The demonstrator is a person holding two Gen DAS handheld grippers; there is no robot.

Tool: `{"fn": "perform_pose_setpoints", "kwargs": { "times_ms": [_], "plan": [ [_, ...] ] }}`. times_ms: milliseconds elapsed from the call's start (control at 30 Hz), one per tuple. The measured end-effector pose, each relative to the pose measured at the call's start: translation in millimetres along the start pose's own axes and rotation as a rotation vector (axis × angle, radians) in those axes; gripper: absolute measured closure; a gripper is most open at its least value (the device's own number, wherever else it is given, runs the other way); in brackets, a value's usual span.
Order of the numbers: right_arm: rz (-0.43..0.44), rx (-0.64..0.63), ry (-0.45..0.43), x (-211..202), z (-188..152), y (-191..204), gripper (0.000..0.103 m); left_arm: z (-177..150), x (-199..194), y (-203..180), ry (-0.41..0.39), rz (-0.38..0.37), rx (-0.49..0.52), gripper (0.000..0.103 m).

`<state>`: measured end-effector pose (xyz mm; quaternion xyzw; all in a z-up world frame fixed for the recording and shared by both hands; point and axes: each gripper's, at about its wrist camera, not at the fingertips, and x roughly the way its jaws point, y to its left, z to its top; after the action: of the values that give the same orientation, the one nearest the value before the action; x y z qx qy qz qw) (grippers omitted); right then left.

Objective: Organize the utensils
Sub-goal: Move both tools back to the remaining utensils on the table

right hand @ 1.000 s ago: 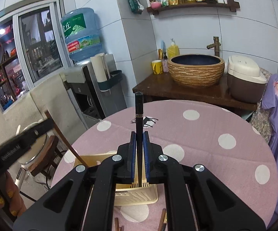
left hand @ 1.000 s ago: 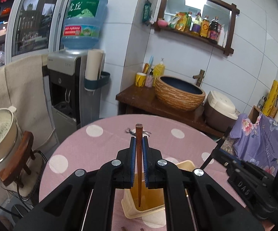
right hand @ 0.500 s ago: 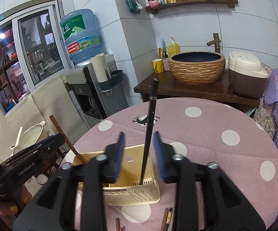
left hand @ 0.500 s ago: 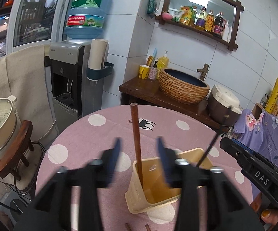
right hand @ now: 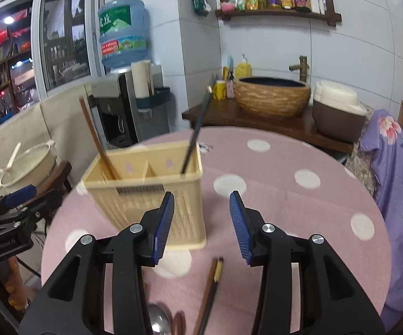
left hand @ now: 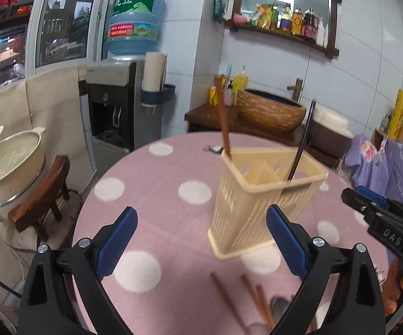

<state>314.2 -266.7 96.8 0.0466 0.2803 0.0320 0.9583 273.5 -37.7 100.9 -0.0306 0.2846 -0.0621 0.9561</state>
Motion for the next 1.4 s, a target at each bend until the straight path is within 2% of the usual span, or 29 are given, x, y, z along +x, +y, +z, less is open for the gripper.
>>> {"fn": "perform_pose_setpoints", "kwargs": {
  "times_ms": [167, 367, 433, 533, 800, 933, 1033, 1400],
  "plan": [
    [-0.036, 0.037, 0.100, 10.2, -39.8, -22.2, 0.061, -36.4, 11.8, 8.0, 0.105, 0.005, 0.020, 0.014],
    [-0.015, 0.101, 0.209, 23.2, -72.1, -38.4, 0.061, -65.1, 24.8, 12.4, 0.227, -0.044, -0.009, 0.033],
    [0.001, 0.107, 0.228, 24.1, -79.7, -37.3, 0.061, -73.5, 26.7, 10.4, 0.257, -0.057, -0.006, 0.041],
    [-0.001, 0.101, 0.241, 23.2, -88.9, -33.9, 0.061, -86.4, 24.1, 5.3, 0.294, -0.086, 0.016, 0.045],
    [-0.003, 0.128, 0.274, 21.2, -104.1, -36.6, 0.061, -112.5, 9.0, -22.0, 0.348, -0.154, 0.157, 0.047],
    [0.001, 0.137, 0.279, 18.3, -107.5, -37.9, 0.061, -119.2, 5.8, -34.4, 0.358, -0.165, 0.224, 0.047],
    [0.003, 0.141, 0.283, 17.0, -109.4, -39.0, 0.061, -123.1, 7.0, -41.2, 0.377, -0.187, 0.243, 0.047],
    [0.012, 0.152, 0.294, 16.3, -113.6, -37.8, 0.061, -125.5, 19.8, -54.9, 0.402, -0.176, 0.310, 0.047]
  ]
}}
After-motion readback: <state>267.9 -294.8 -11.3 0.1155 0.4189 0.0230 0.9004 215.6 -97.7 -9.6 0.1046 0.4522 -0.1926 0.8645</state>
